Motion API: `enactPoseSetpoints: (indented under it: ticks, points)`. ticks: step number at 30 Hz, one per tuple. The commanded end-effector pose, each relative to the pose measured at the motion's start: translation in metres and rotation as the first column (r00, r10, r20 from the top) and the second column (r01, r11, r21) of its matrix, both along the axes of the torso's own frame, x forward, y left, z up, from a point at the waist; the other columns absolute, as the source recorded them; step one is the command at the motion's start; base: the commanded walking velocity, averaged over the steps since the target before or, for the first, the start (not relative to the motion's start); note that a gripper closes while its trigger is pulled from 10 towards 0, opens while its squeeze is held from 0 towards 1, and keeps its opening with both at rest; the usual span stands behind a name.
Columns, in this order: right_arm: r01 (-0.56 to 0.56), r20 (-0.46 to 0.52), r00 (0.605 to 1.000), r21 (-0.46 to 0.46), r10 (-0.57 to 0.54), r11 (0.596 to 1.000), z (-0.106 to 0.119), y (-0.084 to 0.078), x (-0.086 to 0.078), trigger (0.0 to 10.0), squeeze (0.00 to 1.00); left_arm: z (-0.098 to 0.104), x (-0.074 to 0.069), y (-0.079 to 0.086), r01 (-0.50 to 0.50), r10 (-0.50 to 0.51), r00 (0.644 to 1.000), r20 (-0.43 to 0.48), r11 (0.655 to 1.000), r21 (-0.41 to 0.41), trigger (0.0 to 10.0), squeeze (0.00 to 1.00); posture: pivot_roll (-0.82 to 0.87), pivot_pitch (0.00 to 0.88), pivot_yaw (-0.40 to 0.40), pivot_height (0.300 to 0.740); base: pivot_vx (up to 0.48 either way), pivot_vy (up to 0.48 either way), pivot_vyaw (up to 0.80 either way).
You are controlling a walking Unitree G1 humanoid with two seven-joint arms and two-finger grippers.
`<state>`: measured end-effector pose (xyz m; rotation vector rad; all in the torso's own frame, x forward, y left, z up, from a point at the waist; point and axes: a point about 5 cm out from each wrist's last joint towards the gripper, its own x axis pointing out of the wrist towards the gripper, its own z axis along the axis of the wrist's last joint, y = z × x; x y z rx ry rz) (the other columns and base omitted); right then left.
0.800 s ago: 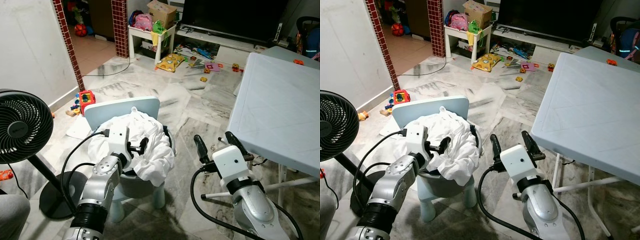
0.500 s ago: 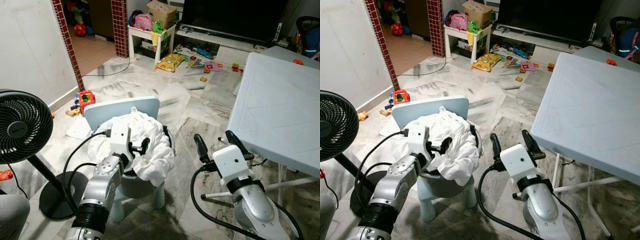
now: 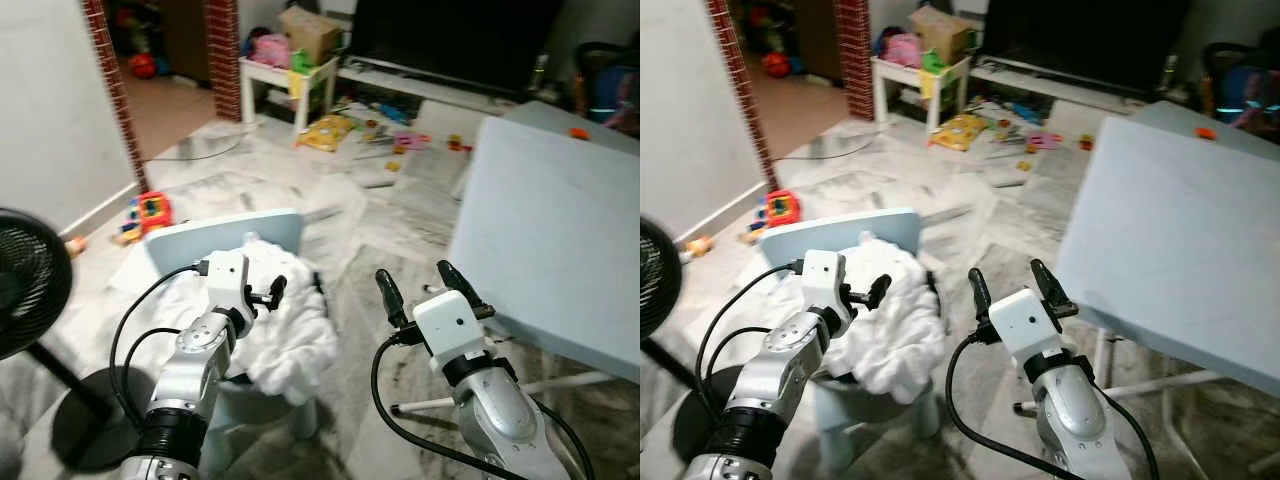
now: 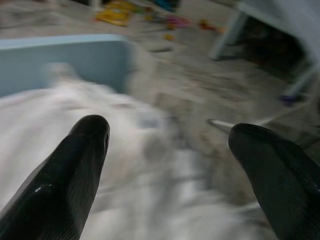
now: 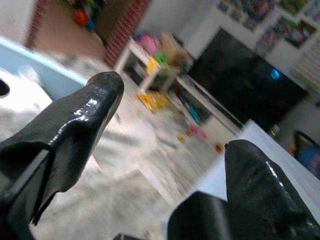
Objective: Hang hanger
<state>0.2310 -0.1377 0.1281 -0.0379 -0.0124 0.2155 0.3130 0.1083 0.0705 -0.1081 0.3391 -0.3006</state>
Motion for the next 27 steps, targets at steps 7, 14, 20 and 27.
enactPoseSetpoints:
  ticks: [7, 14, 20, 27]
  points:
    - [-0.004, 0.023, 1.000, 0.002, 0.004, 1.000, 0.004, 0.003, 0.003, 10.0, 0.00, 0.002, 0.003, 0.004, -0.028, 0.028, 1.000, -0.003, 0.999, 0.042, 10.0, 0.00, 0.07, 0.000, -0.089, 0.740, 0.048, 0.000, 0.00]
    - [-0.009, 0.024, 1.000, -0.008, 0.010, 1.000, 0.002, 0.002, 0.004, 10.0, 0.00, 0.000, 0.002, 0.001, -0.039, 0.040, 0.999, -0.019, 0.998, 0.056, 10.0, 0.00, 0.08, 0.000, -0.091, 0.740, 0.000, 0.000, 0.00]
    - [-0.022, 0.024, 0.999, -0.026, 0.022, 0.999, 0.002, 0.004, 0.004, 10.0, 0.00, -0.001, 0.001, -0.002, -0.016, 0.019, 0.999, -0.049, 0.998, 0.066, 10.0, 0.00, 0.08, 0.000, -0.092, 0.740, 0.000, 0.000, 0.60]
    - [-0.019, 0.025, 0.999, -0.026, 0.019, 0.999, 0.002, 0.003, 0.005, 10.0, 0.00, -0.004, -0.013, -0.011, 0.170, -0.149, 0.982, -0.118, 0.965, 0.199, 10.0, 0.00, 0.08, 0.000, -0.091, 0.740, 0.000, 0.000, 0.64]
